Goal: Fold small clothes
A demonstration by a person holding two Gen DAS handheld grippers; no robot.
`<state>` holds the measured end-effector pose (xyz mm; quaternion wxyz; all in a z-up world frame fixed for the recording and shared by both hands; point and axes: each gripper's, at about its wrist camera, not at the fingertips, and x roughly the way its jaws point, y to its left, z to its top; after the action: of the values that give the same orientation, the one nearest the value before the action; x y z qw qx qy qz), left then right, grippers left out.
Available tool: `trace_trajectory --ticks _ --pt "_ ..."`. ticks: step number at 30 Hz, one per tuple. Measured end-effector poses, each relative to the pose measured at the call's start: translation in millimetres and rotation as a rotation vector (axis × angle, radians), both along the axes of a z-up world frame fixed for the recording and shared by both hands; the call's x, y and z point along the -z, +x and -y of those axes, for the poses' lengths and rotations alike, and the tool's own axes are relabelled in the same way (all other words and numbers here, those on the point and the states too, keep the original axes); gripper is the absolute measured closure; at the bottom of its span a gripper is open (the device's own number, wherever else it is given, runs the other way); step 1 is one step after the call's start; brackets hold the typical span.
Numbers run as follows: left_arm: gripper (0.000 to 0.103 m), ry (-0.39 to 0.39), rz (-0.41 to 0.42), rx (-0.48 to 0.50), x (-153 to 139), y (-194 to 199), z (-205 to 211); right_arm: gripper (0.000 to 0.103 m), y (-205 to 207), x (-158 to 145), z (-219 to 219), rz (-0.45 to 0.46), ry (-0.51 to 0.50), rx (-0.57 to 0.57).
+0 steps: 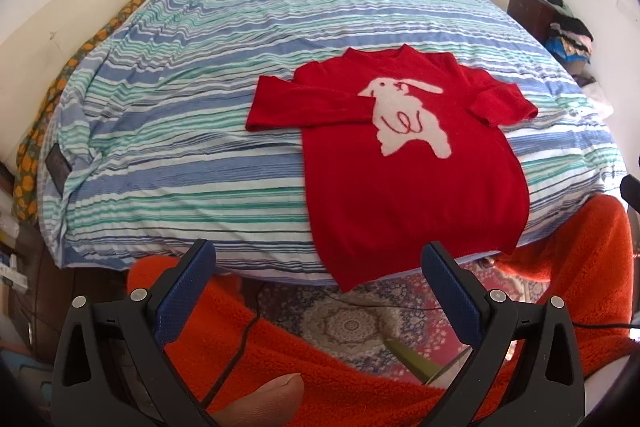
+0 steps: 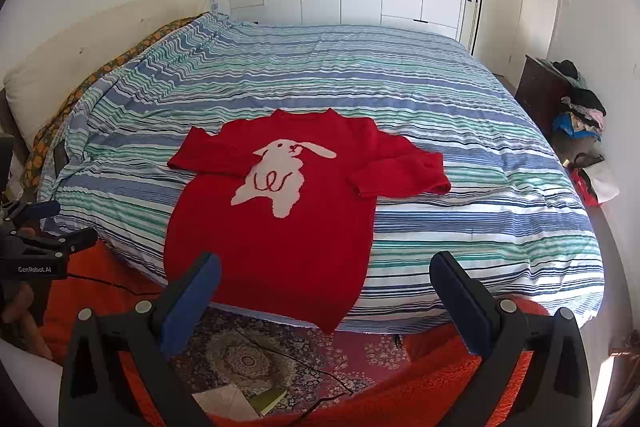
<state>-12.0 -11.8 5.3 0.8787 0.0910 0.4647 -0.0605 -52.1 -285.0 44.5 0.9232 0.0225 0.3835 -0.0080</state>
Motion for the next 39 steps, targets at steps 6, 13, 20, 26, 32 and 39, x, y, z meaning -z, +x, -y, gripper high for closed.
trace_trajectory --ticks 6,13,20,26,32,39 --pt "0.001 0.019 0.029 0.002 -5 3 4 0.0 2 0 -3 0.002 -0.005 -0.012" --pt "0.0 0.041 0.033 0.016 -5 3 7 0.0 2 -1 -7 0.003 -0.006 -0.02" --pt "0.001 0.044 0.032 0.015 -4 3 7 0.0 6 0 -5 -0.007 -0.014 -0.006" --pt "0.0 0.073 0.056 0.052 -6 13 6 0.0 5 -2 -4 0.008 -0.01 -0.002" --pt "0.0 0.096 0.082 0.072 -9 24 6 0.0 3 -1 -1 0.007 -0.018 0.006" --pt "0.0 0.133 0.074 0.107 -3 32 14 0.0 5 3 -1 -0.004 -0.013 0.008"
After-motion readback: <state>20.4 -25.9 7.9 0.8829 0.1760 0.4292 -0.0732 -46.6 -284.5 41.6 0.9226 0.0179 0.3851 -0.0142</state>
